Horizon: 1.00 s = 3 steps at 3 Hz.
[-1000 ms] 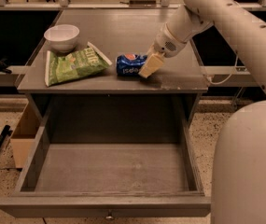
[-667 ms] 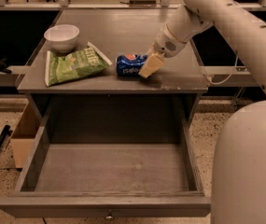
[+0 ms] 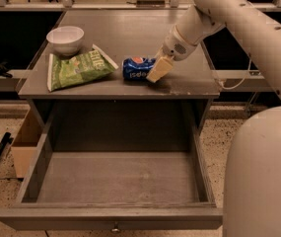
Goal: Pick pepsi can from top drawer and place on counter
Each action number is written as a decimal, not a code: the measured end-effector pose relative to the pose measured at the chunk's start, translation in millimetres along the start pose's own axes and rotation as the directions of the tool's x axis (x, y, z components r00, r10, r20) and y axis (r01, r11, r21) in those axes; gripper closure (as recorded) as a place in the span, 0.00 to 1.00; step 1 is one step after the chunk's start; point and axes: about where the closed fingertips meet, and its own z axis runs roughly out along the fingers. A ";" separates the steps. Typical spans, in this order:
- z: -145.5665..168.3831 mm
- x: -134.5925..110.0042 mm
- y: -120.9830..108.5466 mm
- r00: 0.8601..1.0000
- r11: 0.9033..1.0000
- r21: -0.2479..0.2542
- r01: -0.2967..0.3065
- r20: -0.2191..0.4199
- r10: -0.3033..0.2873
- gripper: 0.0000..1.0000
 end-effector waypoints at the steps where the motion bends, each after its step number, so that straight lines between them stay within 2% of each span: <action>1: 0.0 0.0 0.0 1.000 1.000 0.000 0.000 0.000 0.000 0.16; 2: 0.2 0.0 0.0 1.000 1.000 0.000 0.000 0.000 0.000 0.00; 3: 0.2 0.0 0.0 1.000 1.000 0.000 0.000 0.000 0.000 0.00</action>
Offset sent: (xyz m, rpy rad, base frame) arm 0.0000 0.0000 0.0000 0.0000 0.0000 0.0000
